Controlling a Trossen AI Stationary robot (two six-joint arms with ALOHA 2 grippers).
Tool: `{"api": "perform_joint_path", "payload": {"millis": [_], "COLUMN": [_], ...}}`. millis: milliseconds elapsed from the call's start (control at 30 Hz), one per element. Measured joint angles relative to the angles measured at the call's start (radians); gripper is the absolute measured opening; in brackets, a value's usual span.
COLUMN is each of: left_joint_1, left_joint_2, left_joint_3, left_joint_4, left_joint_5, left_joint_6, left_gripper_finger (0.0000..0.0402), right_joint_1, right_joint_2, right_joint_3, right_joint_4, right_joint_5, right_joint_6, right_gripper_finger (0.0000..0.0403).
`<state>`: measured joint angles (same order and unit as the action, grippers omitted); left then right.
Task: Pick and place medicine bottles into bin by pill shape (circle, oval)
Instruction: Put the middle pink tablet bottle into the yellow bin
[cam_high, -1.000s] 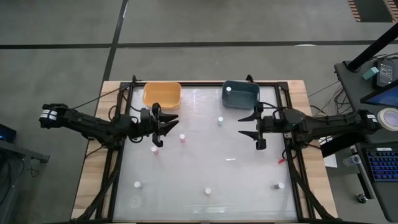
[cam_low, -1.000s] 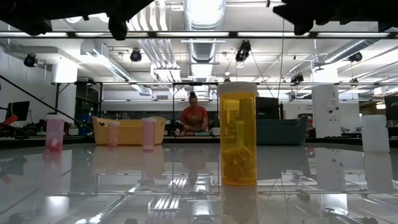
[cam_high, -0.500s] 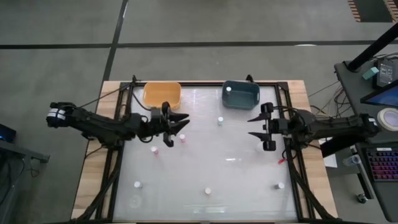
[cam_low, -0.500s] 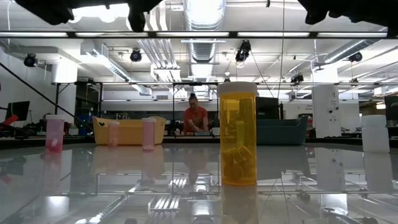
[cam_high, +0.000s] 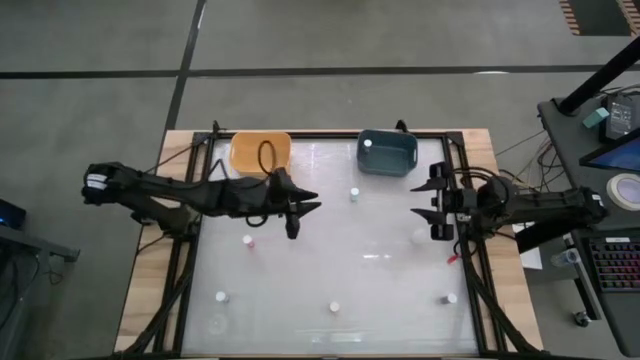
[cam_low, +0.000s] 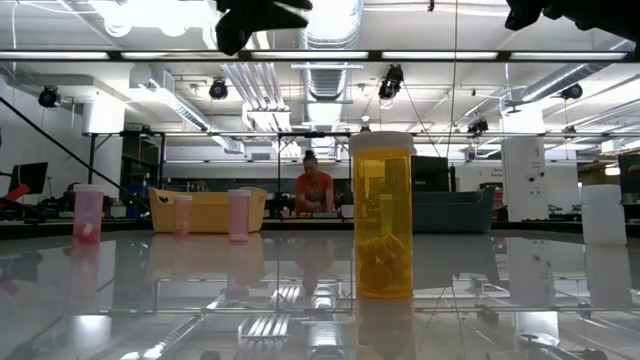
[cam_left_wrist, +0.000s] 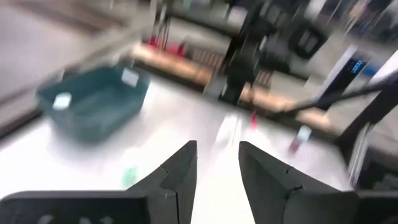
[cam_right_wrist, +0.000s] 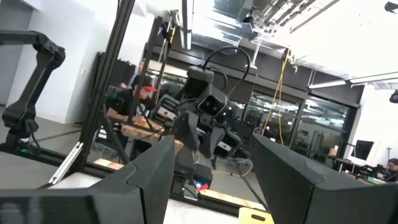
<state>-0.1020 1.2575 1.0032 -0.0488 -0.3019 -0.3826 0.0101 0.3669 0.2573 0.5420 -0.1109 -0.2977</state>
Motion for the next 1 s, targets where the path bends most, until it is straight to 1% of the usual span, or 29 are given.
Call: {"api": "perform_joint_path", "payload": {"millis": [133, 200, 267, 467, 533, 733, 867, 1000], "left_joint_1": [0.0, 0.0, 0.0, 0.0, 0.0, 0.0, 0.0, 0.0], "left_joint_2": [0.024, 0.044, 0.065, 0.132, 0.152, 0.2, 0.216, 0.221], "left_joint_3": [0.091, 0.119, 0.134, 0.15, 0.163, 0.203, 0.218, 0.223], "left_joint_4": [-0.263, -0.352, -0.405, -0.46, -0.473, -0.537, -0.585, -0.592], "left_joint_5": [0.001, 0.008, 0.021, 0.146, 0.17, 0.174, 0.184, 0.188], "left_joint_6": [-0.071, -0.084, -0.085, -0.083, -0.081, -0.074, -0.074, -0.057], "left_gripper_finger": [0.0104, 0.0104, 0.0104, 0.0104, 0.0104, 0.0104, 0.0104, 0.0104], "right_joint_1": [0.0, 0.0, 0.0, 0.001, 0.001, 0.001, 0.001, 0.001], "right_joint_2": [-0.014, -0.016, -0.017, -0.023, -0.025, -0.051, -0.108, -0.178], "right_joint_3": [0.0, 0.0, 0.0, -0.006, -0.013, -0.046, -0.052, -0.052], "right_joint_4": [-0.009, -0.009, -0.014, -0.011, -0.011, -0.006, -0.014, -0.061], "right_joint_5": [0.006, 0.006, 0.006, -0.004, -0.018, -0.039, -0.048, -0.058], "right_joint_6": [0.001, 0.001, -0.001, -0.041, -0.055, -0.103, -0.095, -0.088], "right_gripper_finger": [0.0203, 0.0203, 0.0203, 0.0203, 0.0203, 0.0203, 0.0203, 0.0203]}}
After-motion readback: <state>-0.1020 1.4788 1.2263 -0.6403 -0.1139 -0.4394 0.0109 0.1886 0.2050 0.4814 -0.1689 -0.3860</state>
